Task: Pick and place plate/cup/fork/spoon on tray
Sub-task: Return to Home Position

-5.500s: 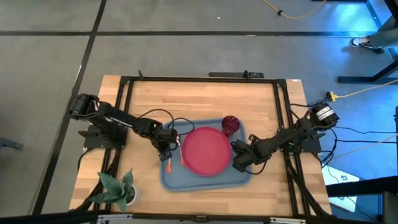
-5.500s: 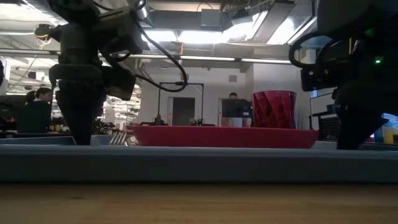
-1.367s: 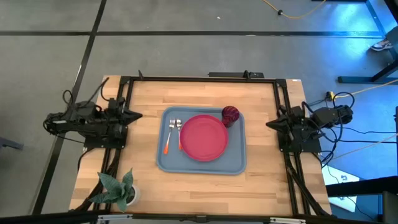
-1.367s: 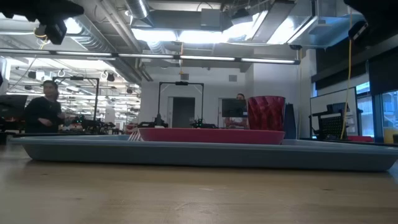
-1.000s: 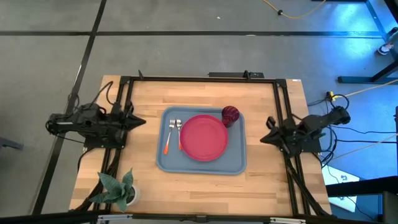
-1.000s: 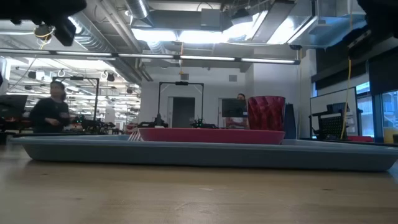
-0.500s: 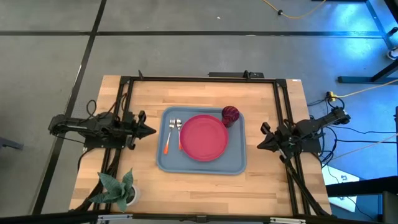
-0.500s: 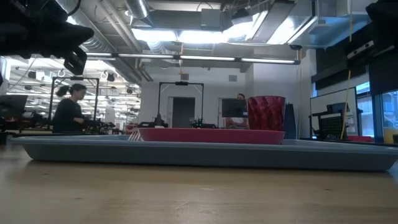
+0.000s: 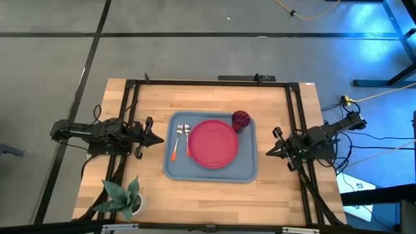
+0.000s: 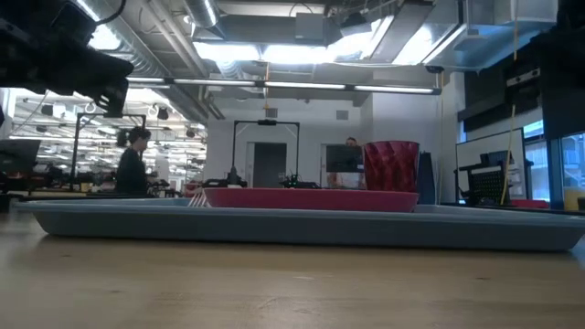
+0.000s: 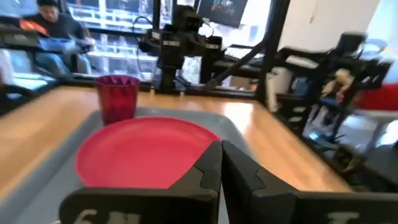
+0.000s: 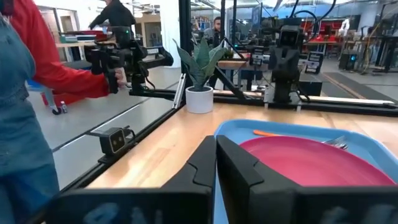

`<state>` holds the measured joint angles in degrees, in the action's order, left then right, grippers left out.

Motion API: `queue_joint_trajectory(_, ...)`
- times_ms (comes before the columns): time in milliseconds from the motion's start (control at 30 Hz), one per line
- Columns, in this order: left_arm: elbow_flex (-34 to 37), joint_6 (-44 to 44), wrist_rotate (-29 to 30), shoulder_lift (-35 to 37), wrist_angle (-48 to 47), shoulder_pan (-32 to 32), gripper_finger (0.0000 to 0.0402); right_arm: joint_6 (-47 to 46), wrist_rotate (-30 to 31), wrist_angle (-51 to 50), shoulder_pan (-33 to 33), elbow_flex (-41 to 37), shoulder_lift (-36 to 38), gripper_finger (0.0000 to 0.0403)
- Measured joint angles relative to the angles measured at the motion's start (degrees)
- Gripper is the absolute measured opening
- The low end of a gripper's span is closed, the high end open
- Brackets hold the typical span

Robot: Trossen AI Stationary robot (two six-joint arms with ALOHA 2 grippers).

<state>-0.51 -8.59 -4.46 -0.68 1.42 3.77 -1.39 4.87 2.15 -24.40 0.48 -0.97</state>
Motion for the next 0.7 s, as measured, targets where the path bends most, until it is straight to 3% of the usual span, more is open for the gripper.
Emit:
queue_joint_trajectory(300,-0.03,15.56,7.65,-0.05,-0.76,0.00,0.0000,0.23,0.01,0.02,0.01,-0.01,-0.02,0.0020)
queue_joint_trajectory(700,-0.03,16.69,7.97,-0.05,-0.64,0.00,0.0000,0.29,0.02,0.02,0.02,0.01,-0.02,0.0021)
